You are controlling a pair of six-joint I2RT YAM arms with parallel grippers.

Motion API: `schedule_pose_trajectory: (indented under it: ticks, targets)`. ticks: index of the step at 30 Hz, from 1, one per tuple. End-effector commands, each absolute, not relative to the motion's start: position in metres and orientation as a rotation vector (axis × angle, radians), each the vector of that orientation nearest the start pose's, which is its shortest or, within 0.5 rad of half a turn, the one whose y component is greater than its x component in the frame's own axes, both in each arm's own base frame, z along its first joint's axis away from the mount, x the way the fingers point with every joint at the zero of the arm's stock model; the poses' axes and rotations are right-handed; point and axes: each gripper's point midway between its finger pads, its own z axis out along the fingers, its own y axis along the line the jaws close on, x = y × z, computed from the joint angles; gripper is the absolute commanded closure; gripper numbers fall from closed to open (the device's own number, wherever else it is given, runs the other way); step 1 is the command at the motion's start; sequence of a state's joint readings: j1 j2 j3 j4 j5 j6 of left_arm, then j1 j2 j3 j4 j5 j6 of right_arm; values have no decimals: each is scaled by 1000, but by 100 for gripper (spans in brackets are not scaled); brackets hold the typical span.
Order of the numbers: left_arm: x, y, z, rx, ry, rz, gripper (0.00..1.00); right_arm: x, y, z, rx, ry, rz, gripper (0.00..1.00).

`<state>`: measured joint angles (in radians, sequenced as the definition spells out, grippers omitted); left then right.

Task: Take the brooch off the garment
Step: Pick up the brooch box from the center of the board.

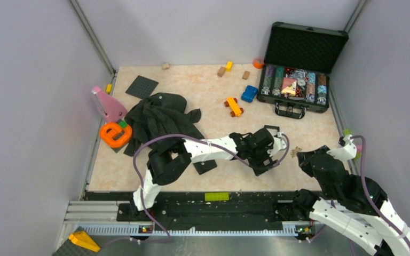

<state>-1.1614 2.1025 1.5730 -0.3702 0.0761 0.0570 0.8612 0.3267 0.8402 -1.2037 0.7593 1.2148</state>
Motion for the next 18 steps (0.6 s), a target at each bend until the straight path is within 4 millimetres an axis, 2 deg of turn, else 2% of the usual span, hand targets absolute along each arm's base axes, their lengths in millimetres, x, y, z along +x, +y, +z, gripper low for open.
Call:
schedule_pose_trajectory:
  ticks: [1, 7, 13, 18]
  targets:
    - [199, -488, 59, 1489, 2064, -610, 2, 150, 29, 231, 750, 1890, 458, 100]
    - [199, -487, 50, 1512, 2090, -597, 2, 149, 29, 231, 753, 1888, 468, 100]
    - [198, -491, 49, 1517, 2091, -612, 3, 149, 27, 230, 765, 1887, 464, 100]
    - [201, -492, 50, 1504, 2096, -606, 12, 148, 26, 232, 770, 1881, 470, 100]
